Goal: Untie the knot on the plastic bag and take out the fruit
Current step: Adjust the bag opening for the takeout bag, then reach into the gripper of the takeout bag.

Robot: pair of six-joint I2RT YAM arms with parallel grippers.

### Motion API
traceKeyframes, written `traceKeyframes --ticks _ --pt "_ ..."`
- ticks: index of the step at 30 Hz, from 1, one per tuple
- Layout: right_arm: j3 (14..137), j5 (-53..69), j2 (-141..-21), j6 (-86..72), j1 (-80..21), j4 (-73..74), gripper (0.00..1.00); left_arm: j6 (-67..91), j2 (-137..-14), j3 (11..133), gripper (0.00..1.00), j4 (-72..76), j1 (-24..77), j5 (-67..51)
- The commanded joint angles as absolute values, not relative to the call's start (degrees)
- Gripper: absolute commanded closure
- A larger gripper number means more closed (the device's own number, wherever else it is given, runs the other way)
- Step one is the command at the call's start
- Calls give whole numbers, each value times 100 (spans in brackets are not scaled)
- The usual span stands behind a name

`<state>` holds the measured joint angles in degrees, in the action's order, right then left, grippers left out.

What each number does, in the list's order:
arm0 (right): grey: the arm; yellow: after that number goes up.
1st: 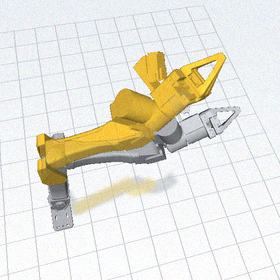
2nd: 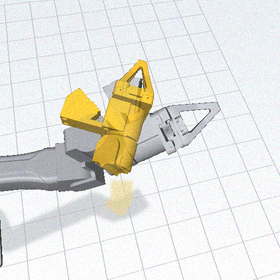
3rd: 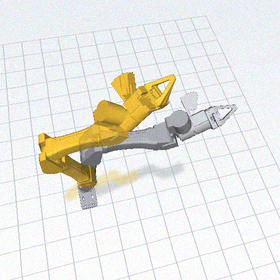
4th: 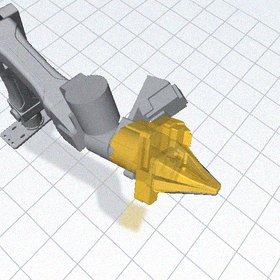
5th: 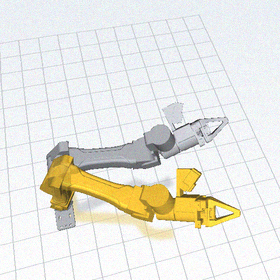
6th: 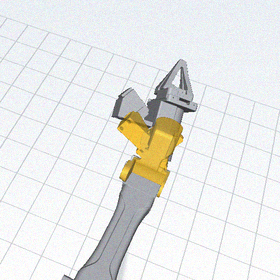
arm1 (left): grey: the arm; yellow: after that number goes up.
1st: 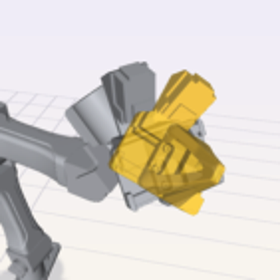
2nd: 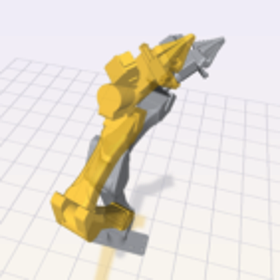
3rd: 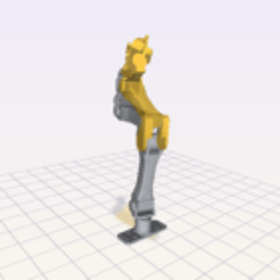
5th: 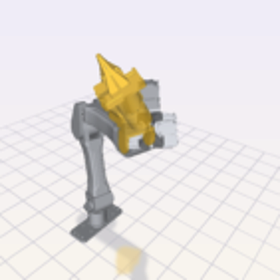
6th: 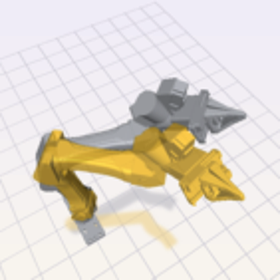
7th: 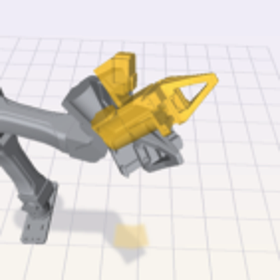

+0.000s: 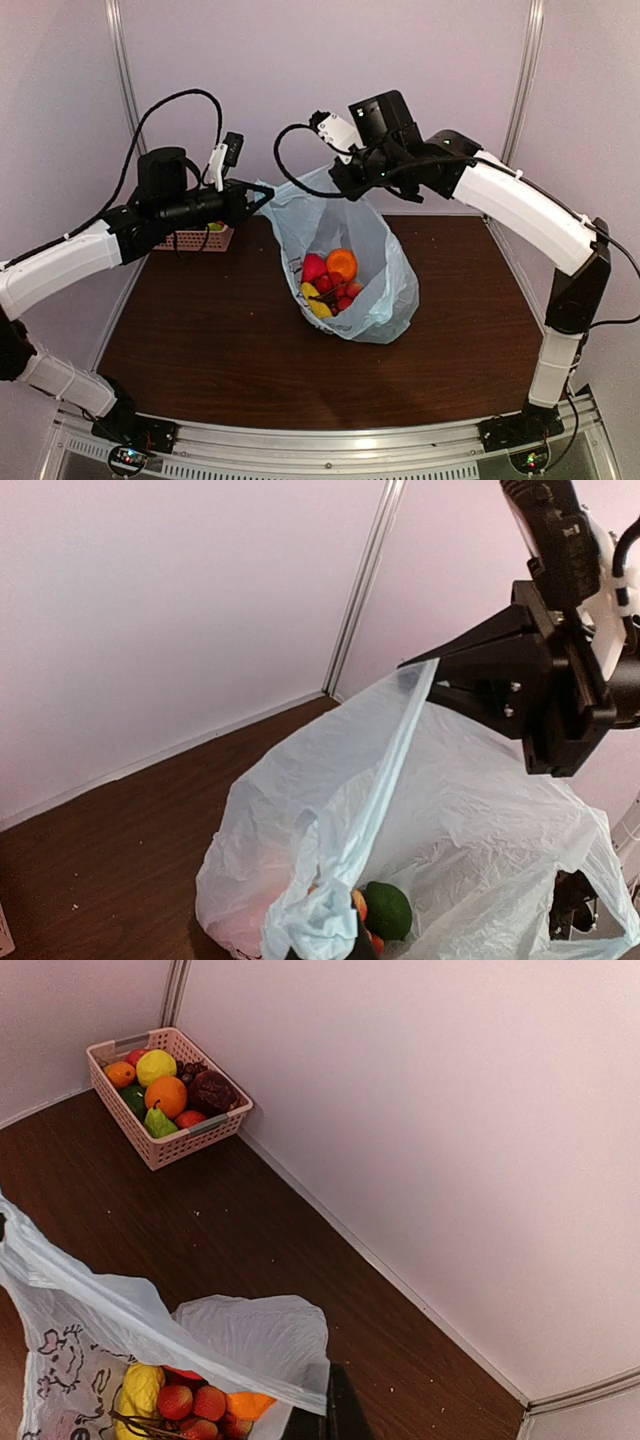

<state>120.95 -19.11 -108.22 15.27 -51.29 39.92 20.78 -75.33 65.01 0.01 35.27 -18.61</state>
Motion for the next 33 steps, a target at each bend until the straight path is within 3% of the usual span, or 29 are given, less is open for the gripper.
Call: traceKeyframes --ticks 1,9,10,13,15,17,23,29,33 --pt "11998 -2185 -10147 1303 -4916 4107 100 1724 -7653 6639 100 -128 3445 -1648" --pt "10137 -1200 -9534 126 -4990 3434 100 1921 -7277 5742 100 -44 3445 -732" --pt "9921 -1063 -9481 18 -5011 3267 100 1924 -7154 5625 91 -44 3445 -741" --pt "9570 -851 -9334 -427 -5043 2946 100 1925 -6712 5365 42 -44 3460 -951" --pt "9533 -866 -9338 -530 -5056 2889 100 1954 -6378 5288 26 -109 3524 -1008" --pt "9536 -867 -9347 -607 -5054 2848 100 1951 -6063 5287 21 -289 3738 -807" --pt "9594 -788 -9349 -754 -5065 2745 100 2249 -5888 5300 23 -604 4622 -591" --pt "9618 -729 -9291 -845 -5071 2715 100 2334 -6768 5344 47 -189 5144 -800" --pt "9573 -735 -9213 -887 -5072 2714 100 2300 -7276 5535 53 113 5288 -747"
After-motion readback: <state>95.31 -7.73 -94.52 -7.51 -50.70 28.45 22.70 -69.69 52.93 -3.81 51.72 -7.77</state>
